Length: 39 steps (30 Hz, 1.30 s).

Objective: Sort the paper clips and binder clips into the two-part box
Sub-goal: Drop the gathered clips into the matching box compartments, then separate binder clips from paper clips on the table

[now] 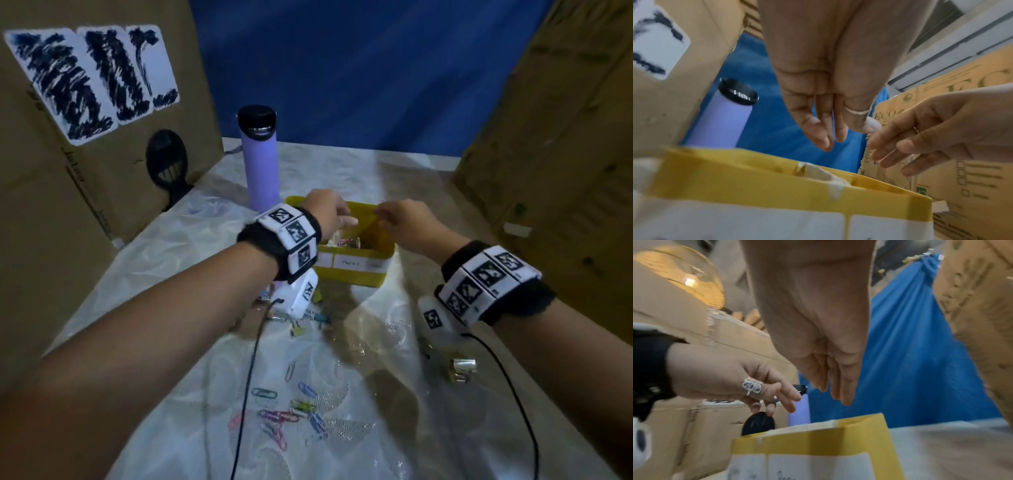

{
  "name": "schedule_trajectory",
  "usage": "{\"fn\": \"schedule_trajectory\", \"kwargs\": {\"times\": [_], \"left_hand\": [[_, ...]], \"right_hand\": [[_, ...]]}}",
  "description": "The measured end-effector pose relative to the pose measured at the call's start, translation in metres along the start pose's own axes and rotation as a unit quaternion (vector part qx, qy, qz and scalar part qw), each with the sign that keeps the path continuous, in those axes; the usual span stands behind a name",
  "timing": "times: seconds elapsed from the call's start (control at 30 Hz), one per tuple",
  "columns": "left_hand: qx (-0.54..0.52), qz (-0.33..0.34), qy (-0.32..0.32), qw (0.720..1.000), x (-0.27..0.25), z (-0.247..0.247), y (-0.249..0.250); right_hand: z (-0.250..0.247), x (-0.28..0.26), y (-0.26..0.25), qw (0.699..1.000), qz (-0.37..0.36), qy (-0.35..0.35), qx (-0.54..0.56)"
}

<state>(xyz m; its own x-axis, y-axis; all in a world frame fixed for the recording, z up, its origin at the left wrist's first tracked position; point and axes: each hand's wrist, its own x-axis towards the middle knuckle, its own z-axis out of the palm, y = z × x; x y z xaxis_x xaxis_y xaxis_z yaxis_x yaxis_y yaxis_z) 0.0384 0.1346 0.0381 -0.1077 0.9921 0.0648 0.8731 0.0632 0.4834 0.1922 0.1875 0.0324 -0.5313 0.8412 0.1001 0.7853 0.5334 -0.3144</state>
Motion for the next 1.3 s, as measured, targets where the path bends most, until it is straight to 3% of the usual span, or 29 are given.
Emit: {"fn": "schedule_trajectory", "kwargs": {"times": [0.07, 0.13, 0.27, 0.33, 0.47, 0.7, 0.83, 0.97, 1.1, 1.3], "left_hand": [[0.007, 0.016, 0.008, 1.0, -0.022, -0.012, -0.017], [0.022, 0.0, -0.003, 1.0, -0.049, -0.023, -0.042], [0.121, -0.101, -0.089, 0.983, -0.095, -0.029, -0.103], [0.158, -0.156, -0.147, 0.964, -0.113, -0.024, -0.128], [0.19, -0.205, -0.19, 0.941, -0.132, -0.014, -0.16], [0.119, -0.241, -0.093, 0.959, -0.147, -0.016, -0.19], [0.076, -0.254, -0.049, 0.963, -0.152, -0.019, -0.2], [0.062, -0.258, -0.036, 0.963, -0.155, -0.023, -0.204], [0.09, -0.272, -0.021, 0.958, -0.158, -0.026, -0.21], [0.125, -0.199, 0.02, 0.972, -0.152, -0.025, -0.197]], "right_hand": [[-0.001, -0.016, -0.013, 0.998, -0.059, 0.033, 0.019], [0.004, -0.029, -0.03, 0.991, -0.127, 0.017, 0.048], [0.041, -0.037, -0.063, 0.949, -0.266, -0.165, 0.023], [0.066, -0.034, -0.076, 0.932, -0.297, -0.205, -0.04], [0.098, -0.027, -0.089, 0.915, -0.311, -0.227, -0.122], [0.095, -0.028, -0.092, 0.911, -0.267, -0.257, -0.179], [0.097, -0.023, -0.122, 0.925, -0.293, -0.231, -0.074], [0.112, -0.01, -0.162, 0.926, -0.32, -0.19, -0.06], [0.126, 0.001, -0.177, 0.92, -0.307, -0.227, -0.093], [0.129, 0.005, -0.177, 0.902, -0.348, -0.225, -0.125]]}}
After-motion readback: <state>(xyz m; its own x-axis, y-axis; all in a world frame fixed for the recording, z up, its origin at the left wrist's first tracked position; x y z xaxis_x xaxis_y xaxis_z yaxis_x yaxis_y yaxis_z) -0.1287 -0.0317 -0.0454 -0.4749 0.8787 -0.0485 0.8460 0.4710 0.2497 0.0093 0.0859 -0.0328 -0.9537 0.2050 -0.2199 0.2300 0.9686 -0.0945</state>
